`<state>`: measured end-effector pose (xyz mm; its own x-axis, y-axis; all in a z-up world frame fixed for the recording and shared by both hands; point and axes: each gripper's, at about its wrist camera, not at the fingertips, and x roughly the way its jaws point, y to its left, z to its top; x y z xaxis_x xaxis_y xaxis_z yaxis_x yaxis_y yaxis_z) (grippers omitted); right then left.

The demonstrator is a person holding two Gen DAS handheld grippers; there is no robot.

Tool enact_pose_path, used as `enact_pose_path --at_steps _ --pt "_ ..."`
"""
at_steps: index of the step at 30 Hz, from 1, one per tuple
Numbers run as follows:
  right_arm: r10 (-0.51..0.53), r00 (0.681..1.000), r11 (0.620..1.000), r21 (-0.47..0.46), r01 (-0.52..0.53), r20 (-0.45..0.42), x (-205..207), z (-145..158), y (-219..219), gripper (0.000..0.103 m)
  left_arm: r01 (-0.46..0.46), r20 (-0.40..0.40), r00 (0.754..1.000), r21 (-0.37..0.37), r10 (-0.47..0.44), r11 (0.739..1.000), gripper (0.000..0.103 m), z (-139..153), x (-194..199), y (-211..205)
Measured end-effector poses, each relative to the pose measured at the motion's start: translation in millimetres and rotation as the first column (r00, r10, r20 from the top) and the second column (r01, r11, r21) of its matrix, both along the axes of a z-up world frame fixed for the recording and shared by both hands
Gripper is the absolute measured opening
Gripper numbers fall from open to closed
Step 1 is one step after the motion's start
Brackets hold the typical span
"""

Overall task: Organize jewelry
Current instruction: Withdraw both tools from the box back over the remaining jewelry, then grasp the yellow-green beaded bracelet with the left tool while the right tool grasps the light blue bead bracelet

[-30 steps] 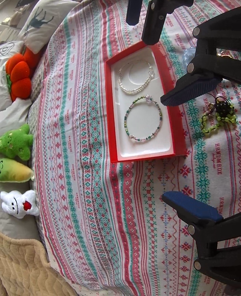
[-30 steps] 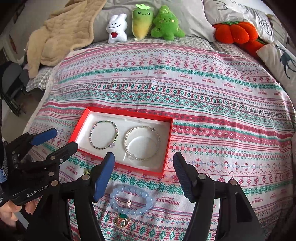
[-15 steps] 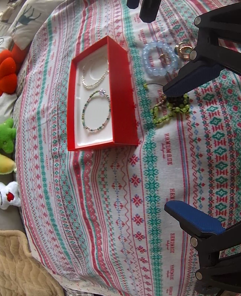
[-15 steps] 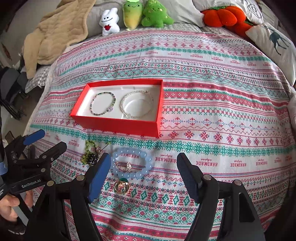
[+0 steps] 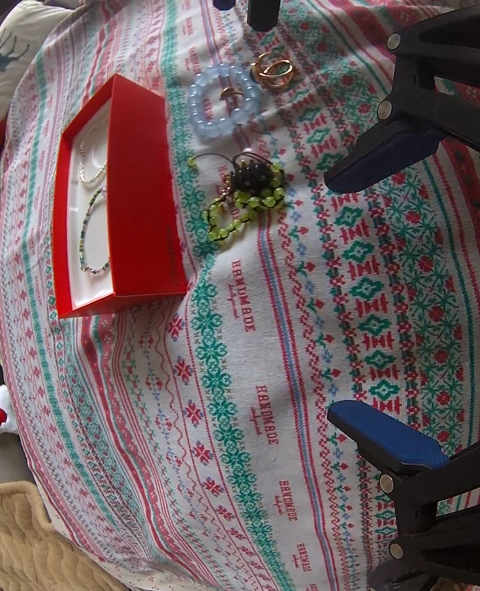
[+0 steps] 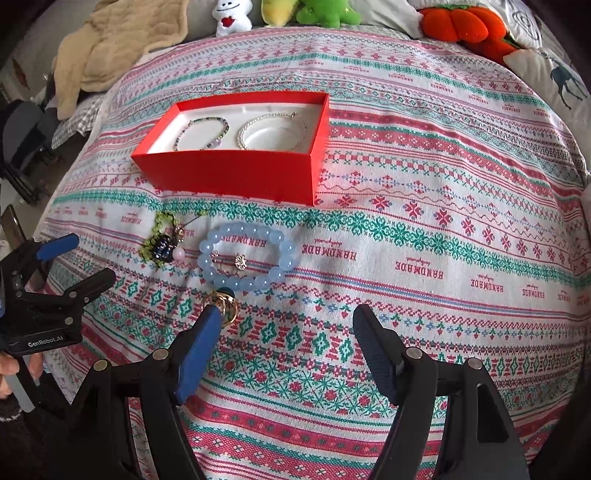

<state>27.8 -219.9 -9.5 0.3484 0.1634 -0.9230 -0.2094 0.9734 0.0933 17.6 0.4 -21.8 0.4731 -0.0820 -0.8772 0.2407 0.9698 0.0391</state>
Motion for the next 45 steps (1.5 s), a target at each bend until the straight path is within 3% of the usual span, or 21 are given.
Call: enact_pose_path --at_steps 8,10,13,15,17,25,31,34,38,45 --pt "0.041 0.999 0.999 -0.031 -0.042 -0.025 -7 -17 8 0.076 0.080 -0.029 0.996 -0.056 -0.081 0.995 0.094 -8 -4 -13" --pt "0.051 0.998 0.998 -0.030 -0.052 -0.031 -7 -20 11 0.076 0.093 -0.024 0.995 -0.081 -0.096 0.992 0.090 -6 -4 -17" --pt "0.061 0.998 0.998 -0.030 -0.061 -0.025 -8 -19 14 0.076 0.096 -0.019 0.995 -0.124 -0.100 0.988 0.073 -3 -1 -18" --pt "0.061 0.998 0.998 -0.020 -0.061 -0.023 -6 -18 13 0.076 0.083 -0.013 0.996 -0.149 -0.086 0.985 0.051 -1 3 -16" --pt "0.059 0.998 0.998 -0.008 -0.059 -0.024 -5 -17 12 0.076 0.062 -0.015 0.998 -0.180 -0.066 0.982 0.041 1 11 -12" --pt "0.027 1.000 0.999 0.021 -0.026 -0.015 4 -11 7 0.076 -0.024 -0.048 0.999 -0.279 0.011 0.960 0.029 0 43 -4" --pt "0.006 1.000 0.999 0.032 -0.006 -0.009 10 -10 3 0.076 -0.034 -0.054 0.998 -0.263 0.020 0.964 0.027 -7 60 -13" --pt "-0.005 1.000 1.000 0.031 0.005 -0.008 14 -10 2 0.076 -0.031 -0.056 0.998 -0.221 0.019 0.975 0.020 -12 67 -21" --pt "-0.021 1.000 0.999 0.038 0.021 -0.008 20 -10 -3 0.076 -0.019 -0.038 0.999 -0.170 0.012 0.985 0.003 -15 69 -27" --pt "-0.047 0.999 0.997 0.060 0.047 0.006 27 -5 -10 0.076 -0.018 -0.016 1.000 -0.145 0.016 0.989 0.002 -9 63 -26"
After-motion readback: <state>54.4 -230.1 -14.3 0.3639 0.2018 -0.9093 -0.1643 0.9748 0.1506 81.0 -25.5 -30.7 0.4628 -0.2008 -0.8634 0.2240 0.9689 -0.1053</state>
